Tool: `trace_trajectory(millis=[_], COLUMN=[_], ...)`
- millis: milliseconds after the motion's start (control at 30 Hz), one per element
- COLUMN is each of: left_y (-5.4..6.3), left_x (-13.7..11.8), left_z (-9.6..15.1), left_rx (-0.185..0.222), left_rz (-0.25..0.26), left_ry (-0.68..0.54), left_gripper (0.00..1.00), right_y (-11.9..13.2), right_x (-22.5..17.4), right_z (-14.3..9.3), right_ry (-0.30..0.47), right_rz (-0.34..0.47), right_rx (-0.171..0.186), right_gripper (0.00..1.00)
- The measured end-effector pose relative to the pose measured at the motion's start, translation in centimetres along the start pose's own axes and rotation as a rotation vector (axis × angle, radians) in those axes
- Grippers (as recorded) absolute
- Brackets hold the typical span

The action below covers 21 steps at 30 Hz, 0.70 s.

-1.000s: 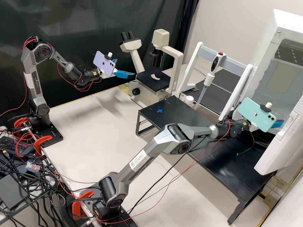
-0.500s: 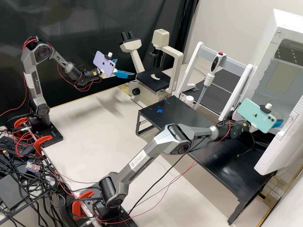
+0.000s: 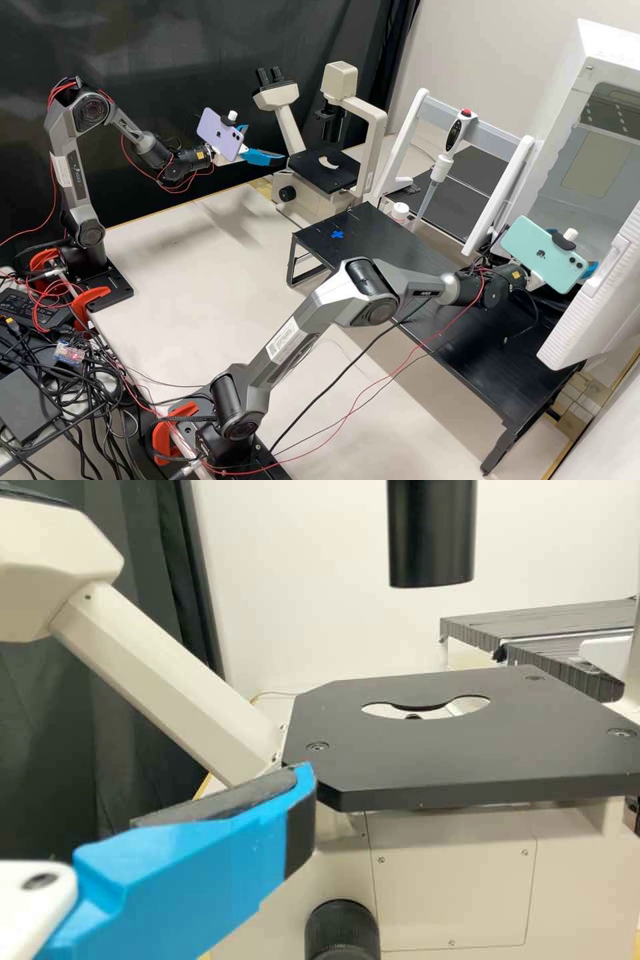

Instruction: Move the petri dish to the microscope

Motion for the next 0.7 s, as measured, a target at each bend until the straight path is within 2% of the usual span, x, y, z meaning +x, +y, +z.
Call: trace_trajectory(millis=[133, 367, 467, 700], left_y=[0.0, 0.0, 0.0, 0.0], left_x=[0.0, 0.0, 0.0, 0.0], left_z=[0.0, 0.0, 0.0, 0.0], left_rx=[0.000, 0.000, 0.000, 0.000], left_rz=[0.000, 0.000, 0.000, 0.000], left_ry=[0.000, 0.000, 0.000, 0.000], left_gripper=[1.00, 1.00, 1.00, 1.00], right_y=[0.5, 0.2, -0.1, -1.2], right_x=[-2.2, -7.1, -9.9, -15.9], right_z=[-0.3, 0.1, 0.2, -0.7], right_ry=[0.036, 0.045, 0.064, 0.138], right_rz=[0.029, 0.041, 0.054, 0.082], right_rx=[0.015, 0.032, 0.049, 0.047], right_gripper=[0.00, 0.00, 0.00, 0.00])
